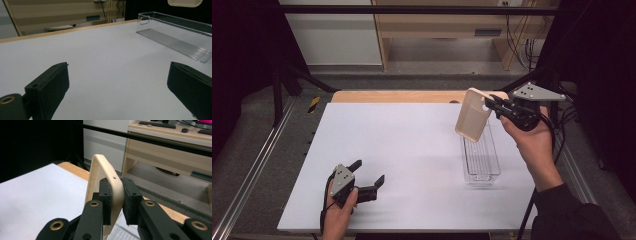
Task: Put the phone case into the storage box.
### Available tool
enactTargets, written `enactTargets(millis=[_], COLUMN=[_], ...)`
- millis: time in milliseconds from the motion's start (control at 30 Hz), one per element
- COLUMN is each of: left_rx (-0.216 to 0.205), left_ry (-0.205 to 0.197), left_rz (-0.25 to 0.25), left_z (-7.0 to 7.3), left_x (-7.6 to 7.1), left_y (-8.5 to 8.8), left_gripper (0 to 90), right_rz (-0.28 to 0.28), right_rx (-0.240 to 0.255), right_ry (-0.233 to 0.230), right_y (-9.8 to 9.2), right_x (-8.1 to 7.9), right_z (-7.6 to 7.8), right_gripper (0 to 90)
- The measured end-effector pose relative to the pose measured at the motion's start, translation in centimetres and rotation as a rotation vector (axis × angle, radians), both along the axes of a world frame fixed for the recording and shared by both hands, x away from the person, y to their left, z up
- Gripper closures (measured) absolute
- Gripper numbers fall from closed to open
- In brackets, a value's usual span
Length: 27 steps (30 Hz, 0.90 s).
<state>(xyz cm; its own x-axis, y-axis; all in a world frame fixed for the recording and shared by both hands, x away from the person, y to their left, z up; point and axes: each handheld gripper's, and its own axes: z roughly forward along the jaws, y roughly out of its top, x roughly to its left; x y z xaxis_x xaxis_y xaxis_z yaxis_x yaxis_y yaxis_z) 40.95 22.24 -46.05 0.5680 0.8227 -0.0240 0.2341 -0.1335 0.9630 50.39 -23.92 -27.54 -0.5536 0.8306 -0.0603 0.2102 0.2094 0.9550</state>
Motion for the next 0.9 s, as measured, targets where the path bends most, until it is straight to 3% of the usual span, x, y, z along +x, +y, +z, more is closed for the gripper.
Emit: enactTargets(millis=[433, 900], left_rx=[0.002, 0.005], left_ry=[0.001, 0.009], left_rz=[-0.004, -0.010], left_z=[0.0, -0.2], left_x=[0.0, 0.0], left_y=[0.0, -0.3], left_gripper=[3.8, 3.8], right_rz=[-0.059, -0.090], right_rx=[-0.024, -0.107], right_ry=[0.016, 0.046], right_y=[-2.4, -2.2], right_x=[1.5, 5.6], right_z=[-0.8, -3.8], right_gripper=[78.9, 78.9])
